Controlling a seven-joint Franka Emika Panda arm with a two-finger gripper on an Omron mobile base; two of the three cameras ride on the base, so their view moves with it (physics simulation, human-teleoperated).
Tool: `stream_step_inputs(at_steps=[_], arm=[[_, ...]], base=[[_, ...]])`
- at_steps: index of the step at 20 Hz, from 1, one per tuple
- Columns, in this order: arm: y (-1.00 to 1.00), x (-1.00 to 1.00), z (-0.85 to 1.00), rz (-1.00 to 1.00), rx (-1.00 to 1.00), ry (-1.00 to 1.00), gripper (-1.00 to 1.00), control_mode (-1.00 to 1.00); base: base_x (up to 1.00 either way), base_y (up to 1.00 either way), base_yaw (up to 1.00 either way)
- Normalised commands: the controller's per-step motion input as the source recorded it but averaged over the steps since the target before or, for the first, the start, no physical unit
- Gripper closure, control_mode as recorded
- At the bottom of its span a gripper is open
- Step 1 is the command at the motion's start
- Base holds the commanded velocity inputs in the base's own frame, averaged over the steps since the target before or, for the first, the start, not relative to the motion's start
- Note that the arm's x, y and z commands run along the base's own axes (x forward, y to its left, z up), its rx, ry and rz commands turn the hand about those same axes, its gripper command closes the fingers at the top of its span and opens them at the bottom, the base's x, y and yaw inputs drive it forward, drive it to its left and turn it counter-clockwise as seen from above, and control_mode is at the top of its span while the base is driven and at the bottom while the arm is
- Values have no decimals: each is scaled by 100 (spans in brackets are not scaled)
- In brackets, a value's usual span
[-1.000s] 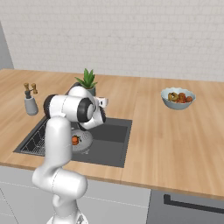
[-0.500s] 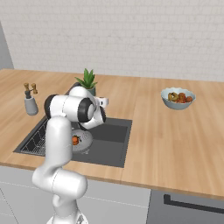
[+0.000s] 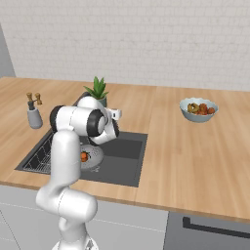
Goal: Put the colander in the sink, put the orange in the colander, and turn on the sink faucet and pour water over the colander.
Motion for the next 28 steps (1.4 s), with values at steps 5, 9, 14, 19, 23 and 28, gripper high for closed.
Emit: stream_step_inputs(at_steps=[5, 9, 14, 19, 23, 28], arm=[[-44, 0, 0, 0, 1, 0, -100, -100], [-48, 0, 0, 0, 2, 0, -100, -100], [-47, 0, 0, 0, 2, 0, -100, -100], [-46, 0, 0, 0, 2, 0, -100, -100], [-44, 0, 0, 0, 2, 0, -100, -100], [-37, 0, 0, 0, 1, 0, -100, -100]], base=[[0, 0, 0], [0, 0, 0], [0, 0, 0], [0, 0, 0], [0, 0, 0], [0, 0, 0]])
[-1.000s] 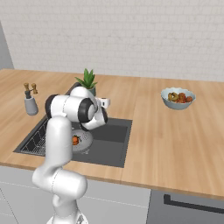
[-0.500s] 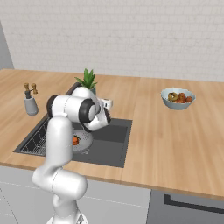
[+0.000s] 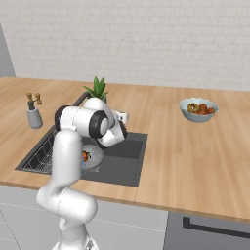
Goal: Put the colander in the sink, put the orange in the colander, and turn on the sink faucet and pour water over the colander.
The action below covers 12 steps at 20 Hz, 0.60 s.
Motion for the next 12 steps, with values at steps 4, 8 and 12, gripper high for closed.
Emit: stream_step_inputs(at_steps=[4, 8, 12], arm=[[-19, 0, 0, 0, 0, 0, -100, -100], [-18, 0, 0, 0, 0, 0, -100, -100], [-14, 0, 0, 0, 0, 0, -100, -100]], base=[[0, 0, 0], [0, 0, 0], [0, 0, 0]])
